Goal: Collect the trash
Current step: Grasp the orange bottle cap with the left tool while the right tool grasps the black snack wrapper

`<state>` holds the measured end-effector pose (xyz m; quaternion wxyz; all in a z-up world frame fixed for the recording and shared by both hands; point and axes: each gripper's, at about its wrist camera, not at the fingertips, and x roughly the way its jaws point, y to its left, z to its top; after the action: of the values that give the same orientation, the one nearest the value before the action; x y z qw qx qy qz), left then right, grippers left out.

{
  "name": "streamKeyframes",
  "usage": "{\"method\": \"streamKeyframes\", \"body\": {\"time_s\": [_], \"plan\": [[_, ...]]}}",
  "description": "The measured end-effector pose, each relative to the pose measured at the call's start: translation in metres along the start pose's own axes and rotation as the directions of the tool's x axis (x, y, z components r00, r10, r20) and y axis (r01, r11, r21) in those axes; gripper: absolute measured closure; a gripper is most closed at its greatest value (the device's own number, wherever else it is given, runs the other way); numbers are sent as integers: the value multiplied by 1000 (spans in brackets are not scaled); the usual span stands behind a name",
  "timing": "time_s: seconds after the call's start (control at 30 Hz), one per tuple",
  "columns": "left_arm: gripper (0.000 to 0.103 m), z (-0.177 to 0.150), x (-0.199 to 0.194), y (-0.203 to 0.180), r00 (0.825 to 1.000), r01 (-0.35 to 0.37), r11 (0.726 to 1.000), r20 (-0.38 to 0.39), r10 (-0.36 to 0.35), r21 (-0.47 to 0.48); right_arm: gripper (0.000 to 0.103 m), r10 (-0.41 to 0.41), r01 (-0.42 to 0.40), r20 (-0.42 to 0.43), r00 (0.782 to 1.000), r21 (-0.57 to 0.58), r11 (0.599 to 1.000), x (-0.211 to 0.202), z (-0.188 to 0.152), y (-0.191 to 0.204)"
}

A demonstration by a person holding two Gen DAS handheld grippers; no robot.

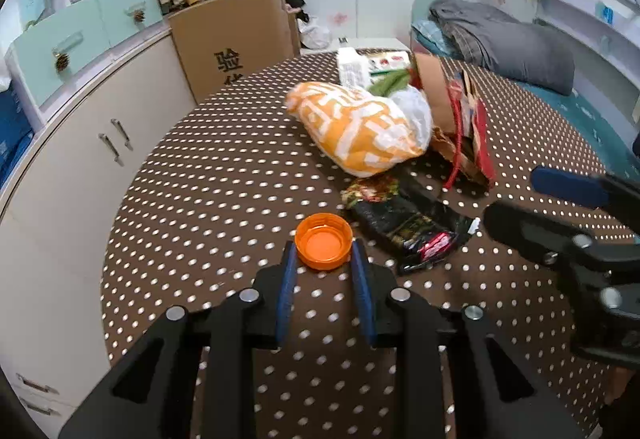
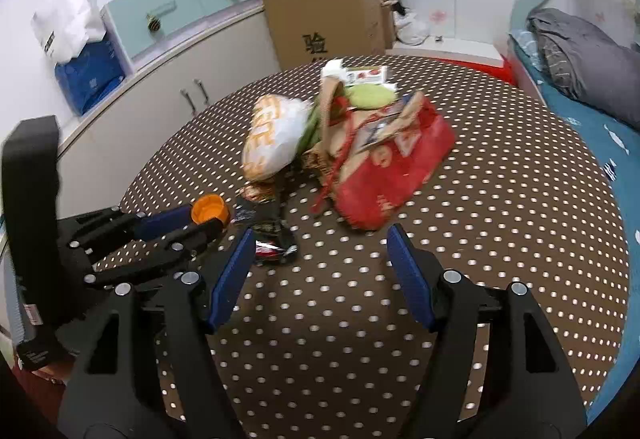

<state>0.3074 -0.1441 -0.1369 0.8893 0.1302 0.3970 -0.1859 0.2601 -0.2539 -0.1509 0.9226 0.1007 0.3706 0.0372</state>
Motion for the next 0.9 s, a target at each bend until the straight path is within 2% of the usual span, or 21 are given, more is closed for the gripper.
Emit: {"method": "streamKeyframes", "body": {"time_s": [0.17, 0.23, 0.3, 0.4, 0.43, 0.47, 0.5, 0.63, 0.9], "plan": [[76, -8, -15, 29, 999, -27, 997, 28, 29, -78, 36, 17, -21, -61, 998, -58, 998, 19, 4, 27], [76, -12, -20, 39, 999, -39, 994, 34, 42, -101, 41, 5, -11, -80, 997, -77, 997, 28, 5, 34], [76, -17, -25, 50, 998, -44, 991, 39, 49, -126, 42, -31, 22, -103, 994, -90, 996, 42, 8, 41], [76, -27, -33, 60, 998, -49, 989, 40, 55, -143, 51, -72, 60, -118, 990, -101, 993, 56, 11, 42], [76, -30, -35, 62, 998, -49, 988, 41, 56, -148, 62, -82, 69, -118, 990, -109, 992, 57, 11, 43], [76, -34, -37, 67, 998, -48, 987, 41, 55, -156, 66, -101, 86, -117, 988, -124, 988, 56, 11, 46], [76, -37, -38, 69, 998, -46, 986, 42, 54, -162, 67, -103, 88, -117, 988, -125, 988, 55, 11, 47], [76, -49, -49, 80, 998, -31, 981, 55, 43, -193, 68, -50, 36, -119, 992, -119, 992, 44, -1, 58], [76, -82, -78, 112, 996, -6, 963, 84, 30, -268, 68, 58, -73, -112, 992, -136, 988, 17, -24, 108]]}}
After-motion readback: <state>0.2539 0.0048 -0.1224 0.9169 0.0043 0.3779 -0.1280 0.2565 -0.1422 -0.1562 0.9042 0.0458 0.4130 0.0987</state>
